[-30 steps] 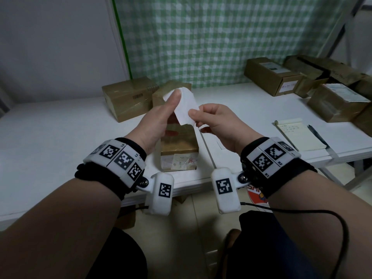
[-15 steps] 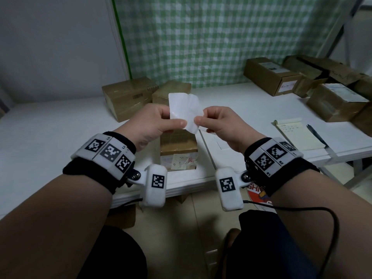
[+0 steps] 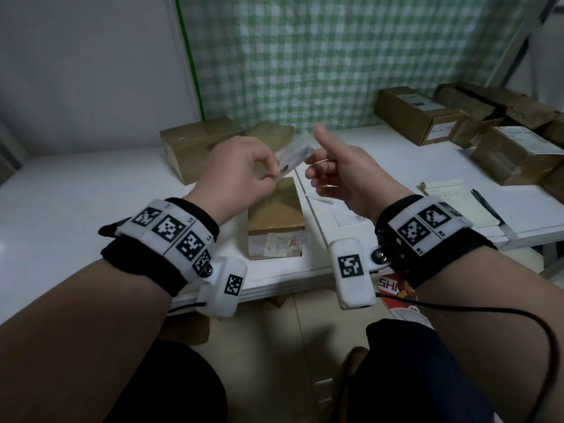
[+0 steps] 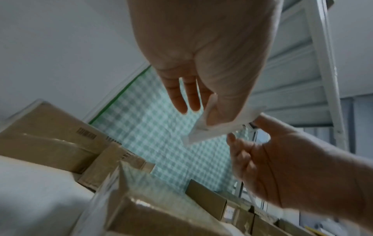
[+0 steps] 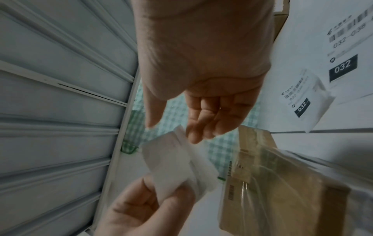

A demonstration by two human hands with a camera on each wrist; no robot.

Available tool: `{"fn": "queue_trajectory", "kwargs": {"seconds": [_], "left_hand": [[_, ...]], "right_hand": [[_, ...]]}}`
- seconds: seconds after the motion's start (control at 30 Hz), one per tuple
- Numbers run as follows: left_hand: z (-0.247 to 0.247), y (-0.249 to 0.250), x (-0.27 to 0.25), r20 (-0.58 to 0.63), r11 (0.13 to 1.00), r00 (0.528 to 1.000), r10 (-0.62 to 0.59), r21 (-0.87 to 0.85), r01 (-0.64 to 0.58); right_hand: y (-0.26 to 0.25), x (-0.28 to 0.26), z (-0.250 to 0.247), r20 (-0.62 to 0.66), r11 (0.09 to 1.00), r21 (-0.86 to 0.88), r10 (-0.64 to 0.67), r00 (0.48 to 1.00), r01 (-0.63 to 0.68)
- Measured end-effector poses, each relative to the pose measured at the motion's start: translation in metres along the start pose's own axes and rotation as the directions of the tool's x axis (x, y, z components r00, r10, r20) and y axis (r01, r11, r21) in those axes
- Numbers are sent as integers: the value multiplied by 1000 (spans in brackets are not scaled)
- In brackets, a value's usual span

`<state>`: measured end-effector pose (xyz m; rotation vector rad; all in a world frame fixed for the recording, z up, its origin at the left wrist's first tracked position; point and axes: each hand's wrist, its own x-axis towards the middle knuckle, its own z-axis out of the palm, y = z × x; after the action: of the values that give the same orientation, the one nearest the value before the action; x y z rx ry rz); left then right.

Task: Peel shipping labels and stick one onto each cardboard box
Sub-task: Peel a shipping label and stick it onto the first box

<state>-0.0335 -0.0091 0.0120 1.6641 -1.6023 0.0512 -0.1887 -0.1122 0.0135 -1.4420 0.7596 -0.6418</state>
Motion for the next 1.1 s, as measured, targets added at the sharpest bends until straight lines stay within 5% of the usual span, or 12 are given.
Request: {"fn": "queue_trajectory", "kwargs": {"seconds": [0.23, 0.37, 0.53, 1.1], "left_hand": [[7, -7, -8, 33, 959, 985, 170, 224, -173], [6, -12, -15, 111, 987, 982, -154, -27, 158], [3, -16, -24, 182, 788, 884, -430, -402, 466], [20, -30, -39, 159, 808, 852, -499, -272, 523]], "right_hand": [[10, 4, 8, -32, 999, -14, -30, 999, 29], [19, 6, 8, -121, 1000, 8, -25, 992, 26], [30, 6, 13, -80, 1000, -3, -1, 997, 1], [61, 7, 20, -142, 994, -105, -2, 990, -13]]}}
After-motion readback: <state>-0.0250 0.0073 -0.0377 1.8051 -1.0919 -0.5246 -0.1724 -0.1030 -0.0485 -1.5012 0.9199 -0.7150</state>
